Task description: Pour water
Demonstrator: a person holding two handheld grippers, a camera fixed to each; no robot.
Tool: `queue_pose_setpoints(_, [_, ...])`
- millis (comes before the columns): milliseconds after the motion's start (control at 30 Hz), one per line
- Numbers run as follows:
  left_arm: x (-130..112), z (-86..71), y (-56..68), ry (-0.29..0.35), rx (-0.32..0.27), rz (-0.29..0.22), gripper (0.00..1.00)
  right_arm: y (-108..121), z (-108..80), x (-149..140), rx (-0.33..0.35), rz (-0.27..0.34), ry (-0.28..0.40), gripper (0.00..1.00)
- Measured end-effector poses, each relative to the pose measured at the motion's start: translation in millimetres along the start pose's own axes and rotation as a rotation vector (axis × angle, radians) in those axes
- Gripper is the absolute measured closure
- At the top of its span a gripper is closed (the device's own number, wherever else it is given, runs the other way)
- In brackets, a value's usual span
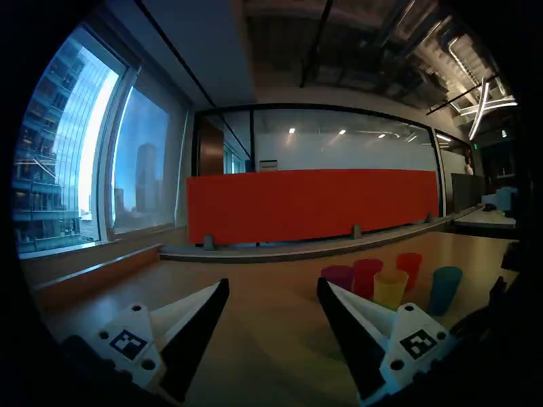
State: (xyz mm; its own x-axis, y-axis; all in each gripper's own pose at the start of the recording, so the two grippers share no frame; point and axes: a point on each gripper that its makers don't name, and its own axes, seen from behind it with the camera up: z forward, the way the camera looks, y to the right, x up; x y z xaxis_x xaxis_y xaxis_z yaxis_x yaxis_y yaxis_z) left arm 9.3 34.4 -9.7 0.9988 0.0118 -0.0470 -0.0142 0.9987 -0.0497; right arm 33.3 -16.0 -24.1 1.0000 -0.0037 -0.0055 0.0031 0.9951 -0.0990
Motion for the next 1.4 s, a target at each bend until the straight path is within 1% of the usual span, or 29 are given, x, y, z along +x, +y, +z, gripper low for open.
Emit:
queue_pose_setpoints(167, [-2,1.0,-8.4,0.005,0.005,-0.013,0.04,-7,0.9,3,0.006,-0.005,0.002,0.0])
queue_pose_setpoints(367, [-4,1.4,-14.7,0.011,0.01,-0.019,0.04,-7,-1.1,5,0.003,-0.008,0.002,0.0])
queue_pose_setpoints(567, [-9,3.0,-15.5,0.012,0.008,-0.036,0.04,-4,-4.0,6,-0.004,-0.011,0.005,0.0])
queue_pose_setpoints(767, [-15,3.7,-16.5,0.001,0.011,-0.035,0.04,-2,-4.4,7,-0.008,-0.01,0.004,0.0])
queue_pose_setpoints(967, [-18,4.8,-17.4,-0.012,0.011,-0.045,0.04,-2,-3.8,7,-0.009,-0.004,0.002,0.0])
queue_pose_setpoints(1167, [-26,8.8,-16.1,-0.033,0.006,-0.044,0.04,-1,-4.2,7,-0.008,-0.001,0.002,0.0])
queue_pose_setpoints(1400, [-27,10.0,-16.2,-0.04,0.005,-0.044,0.04,0,-5.8,7,-0.008,-0.005,0.003,0.0])
